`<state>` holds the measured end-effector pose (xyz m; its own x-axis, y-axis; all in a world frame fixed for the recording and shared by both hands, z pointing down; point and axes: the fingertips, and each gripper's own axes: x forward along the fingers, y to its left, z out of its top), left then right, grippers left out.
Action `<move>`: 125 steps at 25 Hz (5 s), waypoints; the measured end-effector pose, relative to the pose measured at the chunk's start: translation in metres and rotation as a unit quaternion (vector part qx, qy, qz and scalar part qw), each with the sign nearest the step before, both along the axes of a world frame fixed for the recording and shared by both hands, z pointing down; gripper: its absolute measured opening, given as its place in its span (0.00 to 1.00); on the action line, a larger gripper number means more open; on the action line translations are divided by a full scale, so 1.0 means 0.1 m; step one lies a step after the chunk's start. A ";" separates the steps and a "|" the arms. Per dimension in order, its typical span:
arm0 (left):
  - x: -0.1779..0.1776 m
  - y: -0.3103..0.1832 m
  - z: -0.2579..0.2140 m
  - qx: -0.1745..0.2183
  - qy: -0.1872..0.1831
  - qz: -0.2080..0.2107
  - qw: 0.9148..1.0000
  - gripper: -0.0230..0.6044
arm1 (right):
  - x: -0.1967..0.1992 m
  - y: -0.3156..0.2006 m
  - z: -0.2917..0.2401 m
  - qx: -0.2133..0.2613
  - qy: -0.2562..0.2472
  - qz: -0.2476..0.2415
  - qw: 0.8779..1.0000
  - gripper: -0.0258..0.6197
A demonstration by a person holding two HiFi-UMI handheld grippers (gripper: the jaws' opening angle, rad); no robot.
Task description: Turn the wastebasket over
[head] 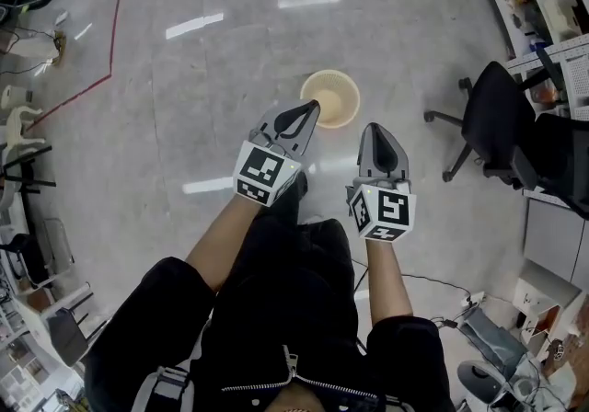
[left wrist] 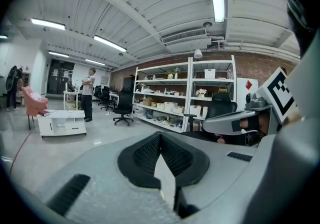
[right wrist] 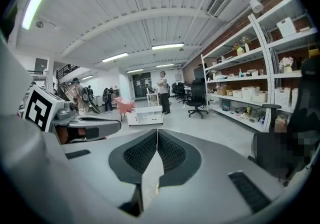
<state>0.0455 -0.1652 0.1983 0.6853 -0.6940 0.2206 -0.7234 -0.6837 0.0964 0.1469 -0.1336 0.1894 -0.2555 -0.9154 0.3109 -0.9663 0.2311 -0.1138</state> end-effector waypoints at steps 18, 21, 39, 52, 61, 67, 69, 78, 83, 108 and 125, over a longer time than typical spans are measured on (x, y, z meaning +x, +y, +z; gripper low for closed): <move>0.03 -0.47 1.87 0.061 0.013 -0.024 0.998 0.04 | 0.15 -0.44 1.88 0.068 -0.006 -0.022 0.997 0.06; 0.03 -0.57 2.30 0.068 0.013 -0.019 0.997 0.04 | 0.12 -0.53 2.31 0.073 -0.001 -0.027 0.997 0.06; -0.18 -0.96 4.41 0.090 0.009 -0.028 0.995 0.04 | -0.01 -0.80 4.51 0.077 0.043 -0.070 0.994 0.06; -0.20 -0.87 5.25 0.056 0.006 -0.039 0.998 0.04 | 0.01 -0.88 5.73 0.033 0.088 -0.098 0.991 0.06; -0.40 -0.79 5.41 0.045 0.007 -0.055 0.997 0.04 | -0.38 -0.80 6.27 -0.008 0.182 -0.204 0.962 0.07; -0.54 -0.74 5.46 0.039 0.003 -0.065 0.997 0.04 | -0.69 -0.72 6.52 -0.028 0.263 -0.289 0.920 0.27; -0.58 -0.73 5.47 0.039 0.001 -0.069 0.997 0.04 | -0.77 -0.71 6.58 -0.035 0.279 -0.309 0.908 0.31; -0.84 -0.63 5.48 0.036 -0.016 -0.086 0.995 0.04 | -1.06 -0.84 6.85 -0.085 0.328 -0.360 0.869 0.37; -1.02 -0.61 5.53 0.033 -0.019 -0.103 0.994 0.04 | -1.10 -0.88 7.06 -0.124 0.373 -0.364 0.845 0.37; -1.01 -0.60 5.69 0.027 -0.021 -0.097 0.995 0.04 | -0.84 -1.18 6.68 -0.077 0.313 -0.258 0.911 0.10; -0.91 -0.58 6.52 -0.044 0.004 -0.104 0.994 0.04 | -0.08 -0.94 6.51 -0.087 -0.116 -0.145 0.979 0.10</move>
<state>-0.0451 -0.2235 0.8499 0.5305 -0.7994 0.2820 -0.8475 -0.5072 0.1564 0.1385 -0.2280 0.8409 -0.5797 -0.7317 0.3586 -0.8058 0.4495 -0.3854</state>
